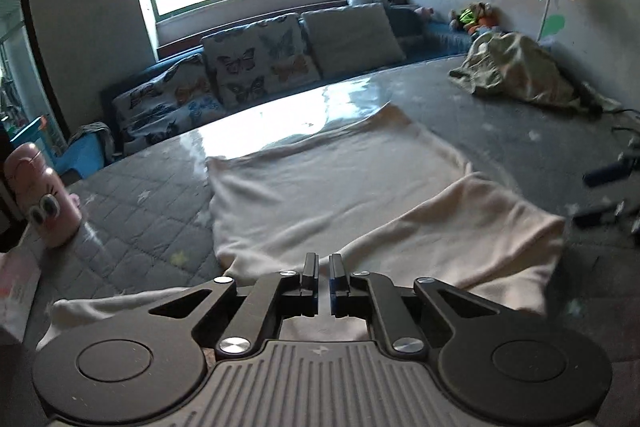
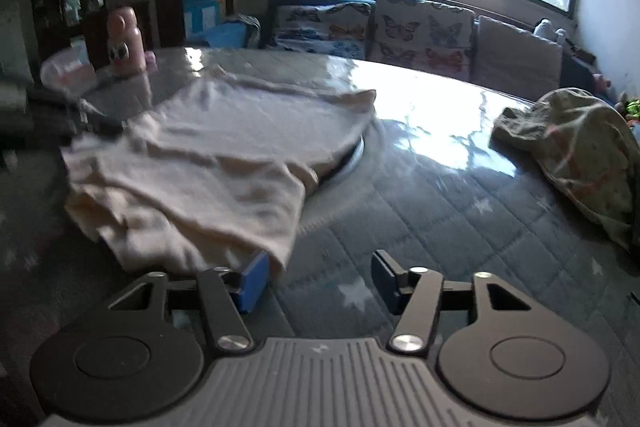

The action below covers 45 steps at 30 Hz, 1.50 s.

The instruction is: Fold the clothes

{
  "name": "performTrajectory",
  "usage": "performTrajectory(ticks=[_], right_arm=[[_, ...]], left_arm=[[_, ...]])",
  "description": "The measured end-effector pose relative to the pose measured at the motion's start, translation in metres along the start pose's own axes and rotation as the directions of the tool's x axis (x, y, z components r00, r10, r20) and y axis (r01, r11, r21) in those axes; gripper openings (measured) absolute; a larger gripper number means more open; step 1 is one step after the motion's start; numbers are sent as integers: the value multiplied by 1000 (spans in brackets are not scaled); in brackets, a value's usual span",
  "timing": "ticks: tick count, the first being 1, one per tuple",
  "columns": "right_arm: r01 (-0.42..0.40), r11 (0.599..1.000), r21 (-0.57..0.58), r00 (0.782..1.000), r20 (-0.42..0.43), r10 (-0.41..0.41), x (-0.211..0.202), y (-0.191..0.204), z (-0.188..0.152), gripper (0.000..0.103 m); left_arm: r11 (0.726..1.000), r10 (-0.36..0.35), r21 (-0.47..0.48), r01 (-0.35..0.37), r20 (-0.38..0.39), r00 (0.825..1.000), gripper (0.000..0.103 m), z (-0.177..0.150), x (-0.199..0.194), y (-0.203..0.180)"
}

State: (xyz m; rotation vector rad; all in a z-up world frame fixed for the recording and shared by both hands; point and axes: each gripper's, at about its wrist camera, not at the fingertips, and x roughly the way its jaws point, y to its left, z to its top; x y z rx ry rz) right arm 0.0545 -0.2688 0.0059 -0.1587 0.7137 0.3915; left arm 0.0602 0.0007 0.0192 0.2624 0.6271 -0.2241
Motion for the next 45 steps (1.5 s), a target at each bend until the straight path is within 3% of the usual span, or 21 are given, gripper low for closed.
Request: performTrajectory(ticks=[5,10,13,20,24,29,32,37,40,45], right_arm=[[-79,995,55,997,11,79,15,-4,30,29],[-128,988,83,992,-10,129,45,2,49,15],[-154,984,94,987,-28,157,61,6,56,12],[-133,983,126,987,-74,143,90,-6,62,12],[-110,984,143,989,-80,122,94,-20,68,12],[-148,979,144,985,-68,159,86,-27,74,13],[-174,972,157,976,-102,191,92,-28,71,13],[-151,971,184,979,-107,172,105,-34,67,16],[-124,972,202,986,-84,143,104,-43,73,17],[-182,968,175,977,-76,198,91,-38,72,18]], left_arm=[[999,-28,-15,29,37,999,7,2,-7,0],[995,-101,-9,101,14,995,7,0,3,-18],[987,-157,9,157,2,988,7,2,13,-36],[960,-268,89,267,1,963,7,15,28,-78],[948,-301,105,300,-1,954,8,23,37,-94],[931,-346,119,345,-12,938,8,26,45,-112],[920,-371,130,370,-15,928,8,24,46,-120],[905,-406,132,404,-16,914,8,21,46,-126],[901,-413,138,411,-15,911,8,20,45,-126],[906,-413,105,411,-7,911,11,21,44,-120]])
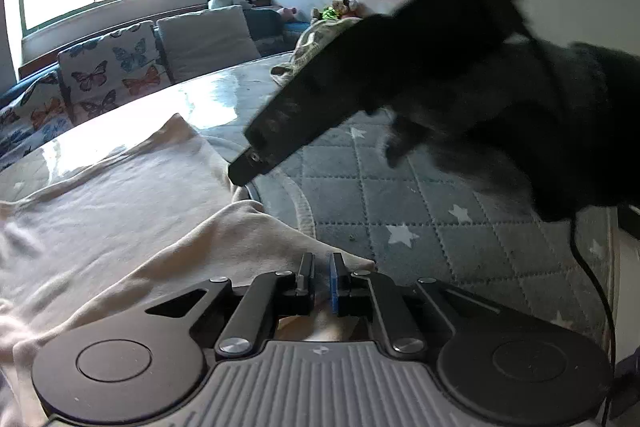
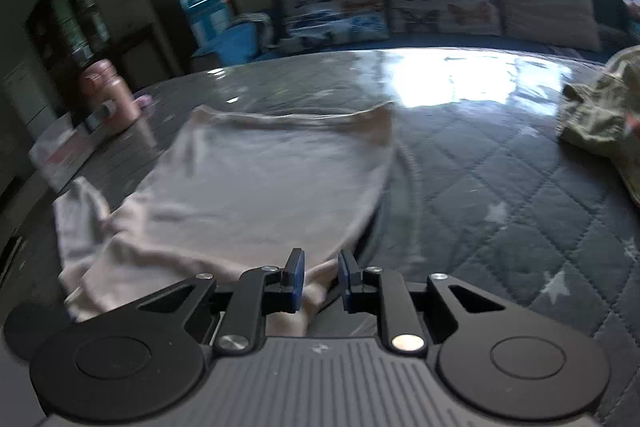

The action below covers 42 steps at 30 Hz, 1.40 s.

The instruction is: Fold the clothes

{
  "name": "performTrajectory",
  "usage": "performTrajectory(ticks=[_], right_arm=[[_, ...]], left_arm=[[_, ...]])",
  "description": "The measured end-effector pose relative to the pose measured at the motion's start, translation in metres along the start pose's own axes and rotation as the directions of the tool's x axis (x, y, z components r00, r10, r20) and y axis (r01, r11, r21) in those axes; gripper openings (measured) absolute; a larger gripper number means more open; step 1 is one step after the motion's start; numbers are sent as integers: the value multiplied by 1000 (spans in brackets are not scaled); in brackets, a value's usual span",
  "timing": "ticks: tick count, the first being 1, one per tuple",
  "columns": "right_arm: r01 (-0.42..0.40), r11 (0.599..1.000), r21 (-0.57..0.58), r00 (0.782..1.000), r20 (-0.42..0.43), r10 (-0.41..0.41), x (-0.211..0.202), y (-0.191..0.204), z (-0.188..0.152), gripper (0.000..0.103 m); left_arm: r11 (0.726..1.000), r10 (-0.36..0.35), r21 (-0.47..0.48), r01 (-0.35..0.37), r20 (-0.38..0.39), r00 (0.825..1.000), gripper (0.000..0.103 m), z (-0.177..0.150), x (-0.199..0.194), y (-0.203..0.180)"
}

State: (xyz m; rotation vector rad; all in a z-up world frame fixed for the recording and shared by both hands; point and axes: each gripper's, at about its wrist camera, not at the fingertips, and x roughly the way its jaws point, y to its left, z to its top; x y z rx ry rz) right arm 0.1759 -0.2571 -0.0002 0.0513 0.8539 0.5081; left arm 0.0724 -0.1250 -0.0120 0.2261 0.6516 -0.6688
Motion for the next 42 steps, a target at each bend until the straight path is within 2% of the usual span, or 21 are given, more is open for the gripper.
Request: performTrajectory(ticks=[3,6,7,9,11,12,15,20,23,27,32,37,42], right_arm=[[-26,999,-43,999,-22,25,-1,11,-6,18],[4,999,-43,999,-51,-6,10,11,-11,19],[9,1000,-24,998,-54,-11,13,9,-12,24],[12,1000,-5,999,-44,-12,11,8,-11,25],[21,999,-28,999,-28,-21,6,13,-11,26],[23,999,-46,1000,-20,-24,3,17,-11,27],[16,997,-72,1000,-18,-17,2,25,-12,29],[47,993,-113,999,-21,-50,9,39,-13,35],[56,988,-143,998,-23,-59,11,47,-12,40],[44,982,-181,999,-14,-47,12,62,-7,40],[4,973,-230,999,-45,-14,30,89,-3,40],[-33,963,-269,998,-57,18,51,121,-1,39],[-40,952,-304,998,-54,25,66,149,1,39]], left_arm=[[1000,11,1,-11,2,1000,21,-3,-8,3],[999,35,-7,-35,2,999,25,-8,-21,9],[999,50,-13,-50,3,999,26,-10,-26,12],[995,88,-37,-87,9,996,31,-14,-38,22],[989,133,-71,-131,15,991,40,-20,-50,35],[984,155,-89,-153,18,988,41,-23,-55,42],[963,218,-161,-214,7,976,41,-31,-64,64],[926,277,-256,-276,-33,960,41,-50,-75,92],[917,293,-270,-294,-44,955,41,-64,-85,97],[909,304,-293,-298,-26,952,42,-71,-99,99],[890,336,-317,-327,-27,941,43,-76,-111,110],[850,404,-355,-389,-34,914,48,-85,-129,131],[775,491,-419,-472,-71,869,50,-96,-148,160]])
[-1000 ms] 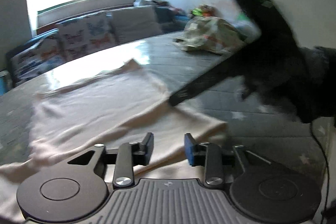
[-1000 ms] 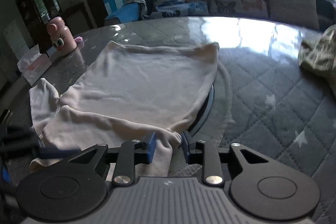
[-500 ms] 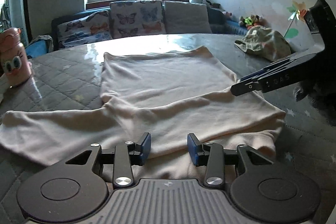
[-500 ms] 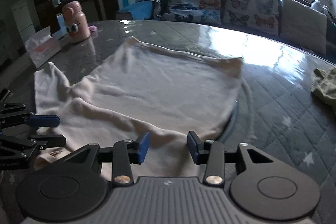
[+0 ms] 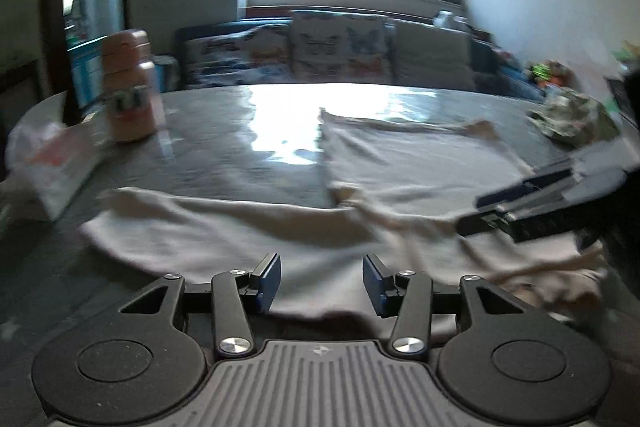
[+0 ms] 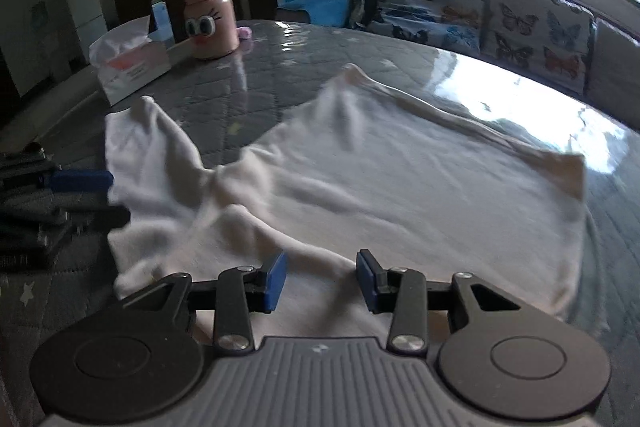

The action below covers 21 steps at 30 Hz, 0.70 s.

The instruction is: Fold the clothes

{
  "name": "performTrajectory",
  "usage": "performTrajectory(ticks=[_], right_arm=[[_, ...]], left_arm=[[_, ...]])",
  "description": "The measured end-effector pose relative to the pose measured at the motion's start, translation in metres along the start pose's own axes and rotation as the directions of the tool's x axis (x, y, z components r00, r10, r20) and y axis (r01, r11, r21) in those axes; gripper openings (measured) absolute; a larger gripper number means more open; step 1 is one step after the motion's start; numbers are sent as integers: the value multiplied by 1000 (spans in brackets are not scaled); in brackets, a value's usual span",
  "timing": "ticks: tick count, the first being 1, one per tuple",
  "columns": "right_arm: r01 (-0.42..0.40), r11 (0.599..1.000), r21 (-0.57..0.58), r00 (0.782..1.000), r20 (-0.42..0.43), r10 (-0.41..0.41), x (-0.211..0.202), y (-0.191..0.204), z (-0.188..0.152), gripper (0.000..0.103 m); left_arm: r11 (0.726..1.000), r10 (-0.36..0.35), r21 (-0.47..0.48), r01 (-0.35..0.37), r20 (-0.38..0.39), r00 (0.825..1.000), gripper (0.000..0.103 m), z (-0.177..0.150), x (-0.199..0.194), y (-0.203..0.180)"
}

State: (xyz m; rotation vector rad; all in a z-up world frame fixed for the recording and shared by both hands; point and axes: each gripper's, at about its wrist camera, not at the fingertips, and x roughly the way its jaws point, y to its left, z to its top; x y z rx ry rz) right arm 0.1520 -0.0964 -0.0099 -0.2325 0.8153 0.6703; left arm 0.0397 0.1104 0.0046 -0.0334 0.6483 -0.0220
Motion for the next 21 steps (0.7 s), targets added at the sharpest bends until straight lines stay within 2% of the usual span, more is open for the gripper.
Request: performTrajectory(ticks=[9,12,14,17,21], right_arm=[[-67,996,-54,997,35,69,8,32,15,39],[-55,997,-56,997,44,57,-1,31,15,39],[-53,997,-49,998,33,55,-5,28,13,42],[-69,997,-46,998,5,69,-3,28,8,49],[-83,993,-79,997,-4,83,-8,34,1,54]], left_arm=[[979,164,-117,-165,-14,986,54,7,6,56],[967,210,-144,-210,-17,978,57,9,9,71],[956,238,-169,-239,-24,971,61,11,13,80],[942,259,-210,-262,-42,965,61,12,20,91],[922,294,-246,-300,-61,954,61,13,28,100]])
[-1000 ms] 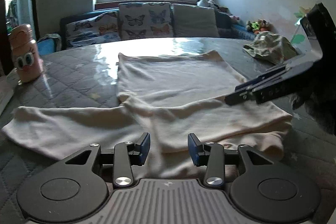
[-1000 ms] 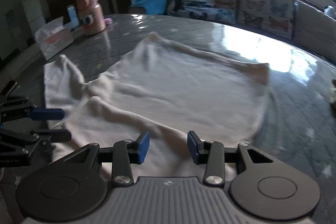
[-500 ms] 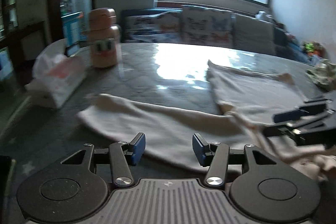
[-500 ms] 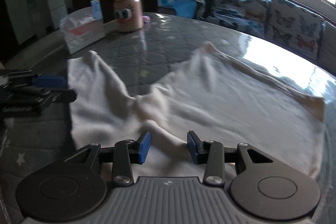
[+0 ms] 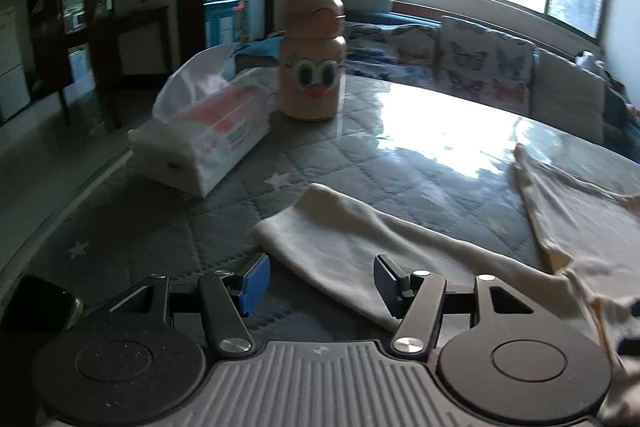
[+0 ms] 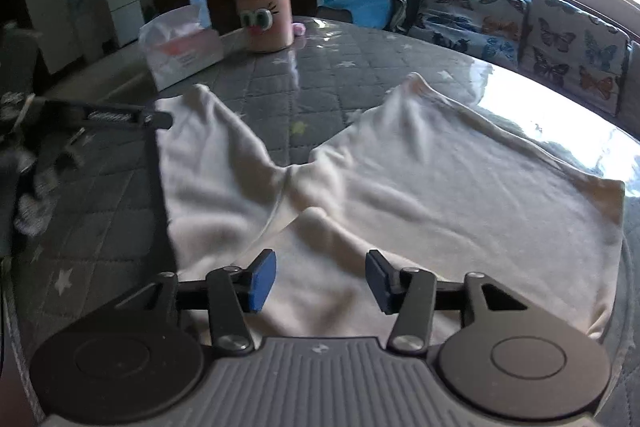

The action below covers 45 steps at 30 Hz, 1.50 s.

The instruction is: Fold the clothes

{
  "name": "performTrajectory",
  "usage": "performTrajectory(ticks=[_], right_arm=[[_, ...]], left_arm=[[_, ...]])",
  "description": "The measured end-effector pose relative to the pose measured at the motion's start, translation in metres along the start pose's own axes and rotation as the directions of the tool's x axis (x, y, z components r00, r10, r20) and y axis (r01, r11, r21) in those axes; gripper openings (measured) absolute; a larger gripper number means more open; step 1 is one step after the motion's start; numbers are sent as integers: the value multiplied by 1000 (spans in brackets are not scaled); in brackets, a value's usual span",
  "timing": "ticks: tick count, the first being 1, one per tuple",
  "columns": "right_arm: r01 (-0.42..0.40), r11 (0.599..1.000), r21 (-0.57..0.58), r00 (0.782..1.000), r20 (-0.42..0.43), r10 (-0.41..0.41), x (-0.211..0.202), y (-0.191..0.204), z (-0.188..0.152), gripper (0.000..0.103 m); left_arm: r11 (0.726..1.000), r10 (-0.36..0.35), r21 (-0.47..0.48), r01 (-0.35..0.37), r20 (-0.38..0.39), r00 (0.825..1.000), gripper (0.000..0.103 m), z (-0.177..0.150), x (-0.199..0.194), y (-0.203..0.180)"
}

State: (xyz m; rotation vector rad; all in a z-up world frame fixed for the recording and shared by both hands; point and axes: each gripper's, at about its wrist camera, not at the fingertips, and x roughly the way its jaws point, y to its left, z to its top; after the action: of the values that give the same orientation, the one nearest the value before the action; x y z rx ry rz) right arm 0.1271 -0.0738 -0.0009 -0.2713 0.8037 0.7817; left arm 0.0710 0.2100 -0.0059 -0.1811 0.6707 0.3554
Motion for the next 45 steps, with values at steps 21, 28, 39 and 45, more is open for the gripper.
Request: performTrajectory(ticks=[21,28,39,45], right_arm=[[49,994,96,996,67,-56,-56,-26,-26,56],[72,977,200,991,97,-93,-77,-54,-41,56],[103,939,329,981,121,-150,-104,-94,-67,56],[104,915,391,978,129,-166,-112,-110,-78,55]], left_arm=[[995,-90,-27,94,124,988,2,23,-32,-29],[941,-333,125,314,185,925,2,33,-87,-103],[772,-575,331,543,1,818,3,-16,-99,-222],[716,-590,381,585,-118,799,10,-44,-92,-242]])
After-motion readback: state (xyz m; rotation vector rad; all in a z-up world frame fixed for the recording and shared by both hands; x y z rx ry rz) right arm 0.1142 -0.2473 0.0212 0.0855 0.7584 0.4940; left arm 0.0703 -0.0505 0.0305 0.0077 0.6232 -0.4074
